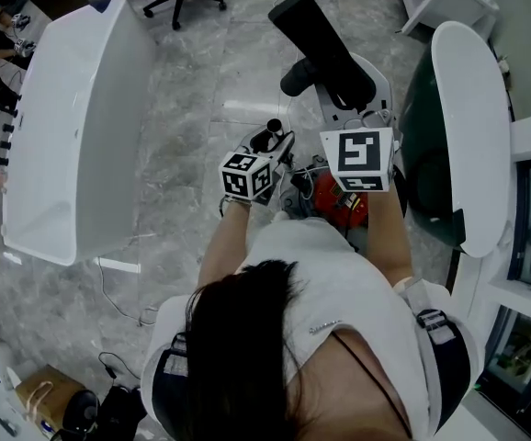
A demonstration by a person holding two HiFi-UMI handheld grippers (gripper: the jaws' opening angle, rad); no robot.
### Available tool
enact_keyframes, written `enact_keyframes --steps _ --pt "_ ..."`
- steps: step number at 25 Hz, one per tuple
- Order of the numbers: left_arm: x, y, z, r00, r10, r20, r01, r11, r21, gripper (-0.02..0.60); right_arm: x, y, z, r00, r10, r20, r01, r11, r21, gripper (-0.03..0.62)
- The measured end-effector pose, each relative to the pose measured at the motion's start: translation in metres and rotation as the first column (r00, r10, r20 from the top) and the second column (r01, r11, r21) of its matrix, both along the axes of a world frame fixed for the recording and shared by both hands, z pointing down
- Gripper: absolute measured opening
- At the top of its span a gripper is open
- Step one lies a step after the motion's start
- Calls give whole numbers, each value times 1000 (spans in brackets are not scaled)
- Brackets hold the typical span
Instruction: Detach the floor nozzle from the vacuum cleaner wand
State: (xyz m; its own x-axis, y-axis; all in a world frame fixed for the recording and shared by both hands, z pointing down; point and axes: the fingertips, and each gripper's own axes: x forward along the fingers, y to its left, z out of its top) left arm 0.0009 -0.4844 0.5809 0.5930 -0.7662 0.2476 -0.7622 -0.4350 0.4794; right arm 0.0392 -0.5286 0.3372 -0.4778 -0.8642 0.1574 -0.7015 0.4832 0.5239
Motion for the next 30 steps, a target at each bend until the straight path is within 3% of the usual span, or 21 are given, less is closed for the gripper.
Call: enact_keyframes --steps 9,18,23,30 --pt "-1 2 -2 1000 -14 6 14 1000 -1 189 -12 18 5 999 -29 18 30 999 -33 216" --pt "3 -2 -7 999 -35 4 35 999 -15 190 2 25 5 999 13 35 -11 999 -51 216" --pt "-1 -2 -27 994 -89 -55 90 996 15 216 11 27 7 998 34 52 -31 997 -65 216" --pt "-16 12 -63 988 -139 -60 145 984 102 241 14 32 7 991 46 124 -34 994 -101 216"
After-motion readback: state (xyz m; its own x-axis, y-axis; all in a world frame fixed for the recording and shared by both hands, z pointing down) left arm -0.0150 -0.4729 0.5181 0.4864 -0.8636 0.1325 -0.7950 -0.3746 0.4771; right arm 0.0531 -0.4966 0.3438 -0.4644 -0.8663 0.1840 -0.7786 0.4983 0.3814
